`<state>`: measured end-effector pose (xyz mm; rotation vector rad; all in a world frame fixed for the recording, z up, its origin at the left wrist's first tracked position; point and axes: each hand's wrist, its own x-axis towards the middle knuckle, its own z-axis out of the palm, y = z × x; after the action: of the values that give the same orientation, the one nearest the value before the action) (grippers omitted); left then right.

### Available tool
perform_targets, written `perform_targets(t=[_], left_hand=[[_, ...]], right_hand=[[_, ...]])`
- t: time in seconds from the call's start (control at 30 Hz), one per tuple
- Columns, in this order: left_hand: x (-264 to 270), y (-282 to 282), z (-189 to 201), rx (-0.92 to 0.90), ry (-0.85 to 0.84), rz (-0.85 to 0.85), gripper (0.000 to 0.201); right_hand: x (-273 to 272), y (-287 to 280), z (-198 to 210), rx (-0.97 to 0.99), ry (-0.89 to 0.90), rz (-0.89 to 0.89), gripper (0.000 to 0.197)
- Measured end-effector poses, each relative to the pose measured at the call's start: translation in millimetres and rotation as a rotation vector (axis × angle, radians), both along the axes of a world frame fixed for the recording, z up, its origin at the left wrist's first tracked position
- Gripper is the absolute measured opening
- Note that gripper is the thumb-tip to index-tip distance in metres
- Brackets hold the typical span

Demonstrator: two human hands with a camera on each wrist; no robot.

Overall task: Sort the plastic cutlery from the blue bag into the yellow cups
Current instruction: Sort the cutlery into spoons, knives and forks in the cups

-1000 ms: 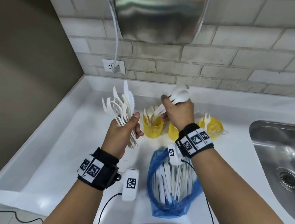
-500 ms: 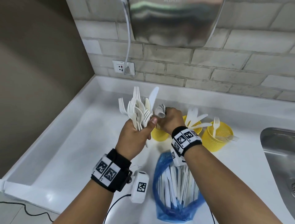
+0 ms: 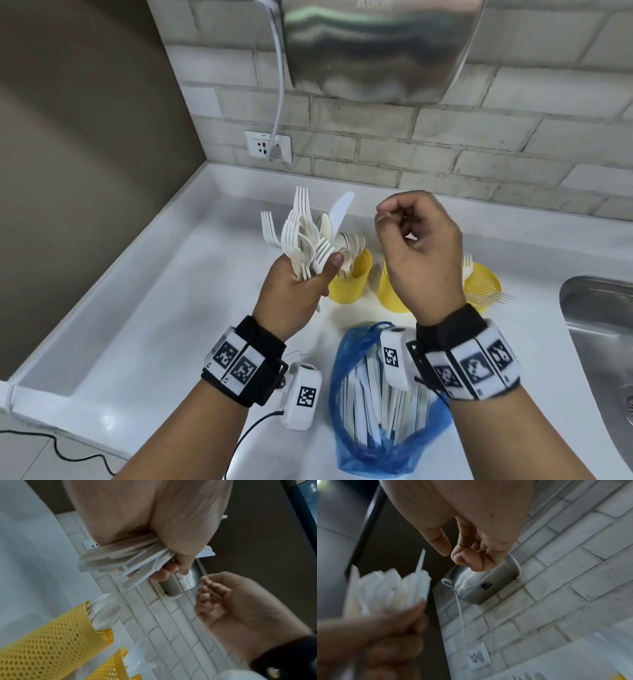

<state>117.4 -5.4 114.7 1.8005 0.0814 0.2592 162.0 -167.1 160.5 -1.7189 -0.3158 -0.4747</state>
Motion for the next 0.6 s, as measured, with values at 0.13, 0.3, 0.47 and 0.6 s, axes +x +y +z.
perform_targets(t=[0.13,0.3,0.47,0.6], left_hand=[[-1,-2,-1,-0.008,-0.096,0.003,0.021],[0,0,1,-0.023,-0.140,-0.028,0.023],[3,5,-8,0.050,-0.184,-0.013,0.020],[5,10,-16,0.272,-0.254,-0.094,0.019]], right_hand=[[-34,-8,19,0.038,-0.086,0.140,0.017],[-53,-14,19,-0.035,-0.126,0.144,0.019],[-60,-18,31,-0.138,-0.162,0.083,0.017],[-55,-18,49,-0.298,-0.233,0.033,0.029]])
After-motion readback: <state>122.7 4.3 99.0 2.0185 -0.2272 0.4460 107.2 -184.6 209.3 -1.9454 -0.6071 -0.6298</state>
